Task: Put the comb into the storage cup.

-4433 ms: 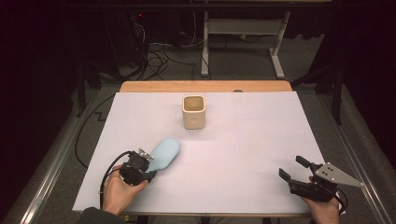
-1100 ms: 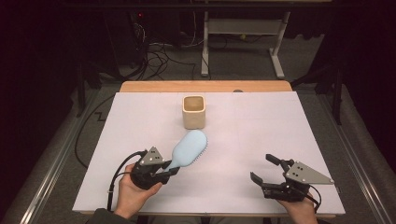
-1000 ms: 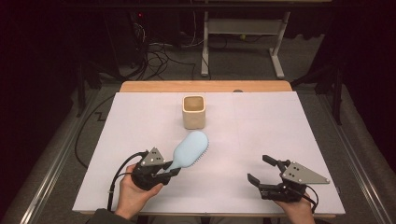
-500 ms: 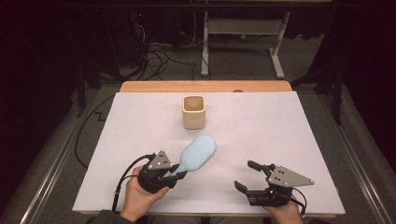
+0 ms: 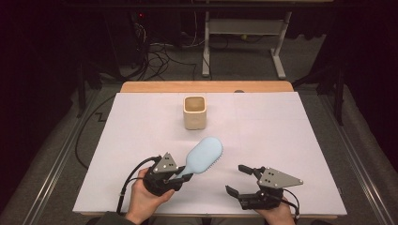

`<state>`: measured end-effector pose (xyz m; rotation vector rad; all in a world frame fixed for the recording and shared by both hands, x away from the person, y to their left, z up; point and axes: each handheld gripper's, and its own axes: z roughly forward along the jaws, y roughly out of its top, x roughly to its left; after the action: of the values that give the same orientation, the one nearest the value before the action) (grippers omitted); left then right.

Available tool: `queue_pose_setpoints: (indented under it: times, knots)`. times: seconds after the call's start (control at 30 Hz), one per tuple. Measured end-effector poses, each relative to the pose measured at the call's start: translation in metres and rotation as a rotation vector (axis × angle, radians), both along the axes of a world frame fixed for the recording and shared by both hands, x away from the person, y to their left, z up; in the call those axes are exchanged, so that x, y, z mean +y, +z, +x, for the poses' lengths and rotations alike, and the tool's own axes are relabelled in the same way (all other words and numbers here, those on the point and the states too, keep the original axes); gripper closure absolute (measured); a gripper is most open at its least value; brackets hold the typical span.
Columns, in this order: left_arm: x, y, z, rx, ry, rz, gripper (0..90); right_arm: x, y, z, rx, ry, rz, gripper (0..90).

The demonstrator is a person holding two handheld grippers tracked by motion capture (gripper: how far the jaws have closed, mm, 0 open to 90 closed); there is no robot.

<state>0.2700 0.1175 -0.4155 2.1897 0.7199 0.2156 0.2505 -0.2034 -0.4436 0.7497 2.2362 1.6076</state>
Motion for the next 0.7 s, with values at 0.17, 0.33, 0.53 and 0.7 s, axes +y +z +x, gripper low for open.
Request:
queue_pose_setpoints:
  times: [0.17, 0.33, 0.53, 0.7]
  knots:
    - [-0.007, 0.0, -0.002, -0.009, -0.011, 0.0, 69.9, 0.003, 0.0, 0.002, 0.02, 0.006, 0.021, 20.5]
    - [-0.015, -0.001, -0.004, -0.016, -0.027, 0.004, 69.9, 0.007, -0.001, 0.004, 0.039, 0.003, 0.011, 21.0]
    - [-0.024, 0.0, -0.007, -0.026, -0.051, 0.003, 69.9, 0.012, -0.001, 0.006, 0.079, 0.013, 0.029, 21.0]
    - [-0.026, 0.0, -0.009, -0.032, -0.065, 0.005, 69.8, 0.018, 0.0, 0.008, 0.083, 0.018, 0.046, 21.0]
